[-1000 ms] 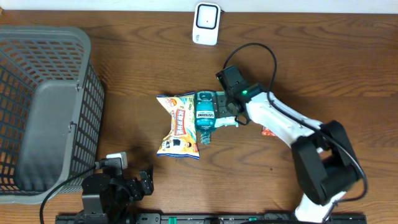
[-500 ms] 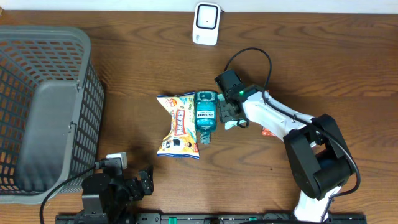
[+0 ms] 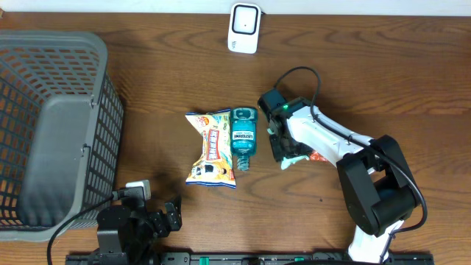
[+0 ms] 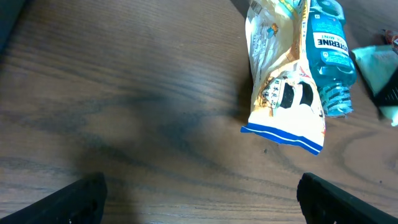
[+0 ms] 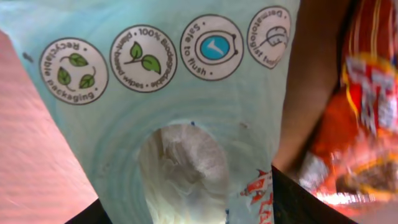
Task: Scan the item barcode
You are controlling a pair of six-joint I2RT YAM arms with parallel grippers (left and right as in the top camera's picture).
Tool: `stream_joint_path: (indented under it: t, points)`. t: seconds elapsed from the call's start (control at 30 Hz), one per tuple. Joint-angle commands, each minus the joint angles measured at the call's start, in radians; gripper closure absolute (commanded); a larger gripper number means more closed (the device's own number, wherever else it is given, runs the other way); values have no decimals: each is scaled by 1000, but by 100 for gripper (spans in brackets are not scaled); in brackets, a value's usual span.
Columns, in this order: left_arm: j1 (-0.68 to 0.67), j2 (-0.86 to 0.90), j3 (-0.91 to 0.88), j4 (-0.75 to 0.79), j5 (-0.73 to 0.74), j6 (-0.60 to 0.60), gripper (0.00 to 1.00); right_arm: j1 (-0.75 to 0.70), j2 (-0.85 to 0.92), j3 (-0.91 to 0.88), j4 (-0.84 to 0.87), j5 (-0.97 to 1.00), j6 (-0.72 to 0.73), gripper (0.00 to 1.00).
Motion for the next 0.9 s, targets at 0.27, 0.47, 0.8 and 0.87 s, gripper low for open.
stream_joint_path:
  t: [0.27, 0.47, 0.8, 0.87]
  points:
    - [-4, 1, 3, -11, 8, 6, 2, 3, -174, 97, -106, 21, -6, 1]
    - [-4, 1, 3, -11, 8, 6, 2, 3, -189, 96, -79, 27, -5, 1]
    - [-4, 1, 3, -11, 9, 6, 2, 8, -188, 93, -42, 2, -5, 20]
    - [-4, 1, 3, -11, 8, 6, 2, 22, -187, 81, -34, 64, -5, 28]
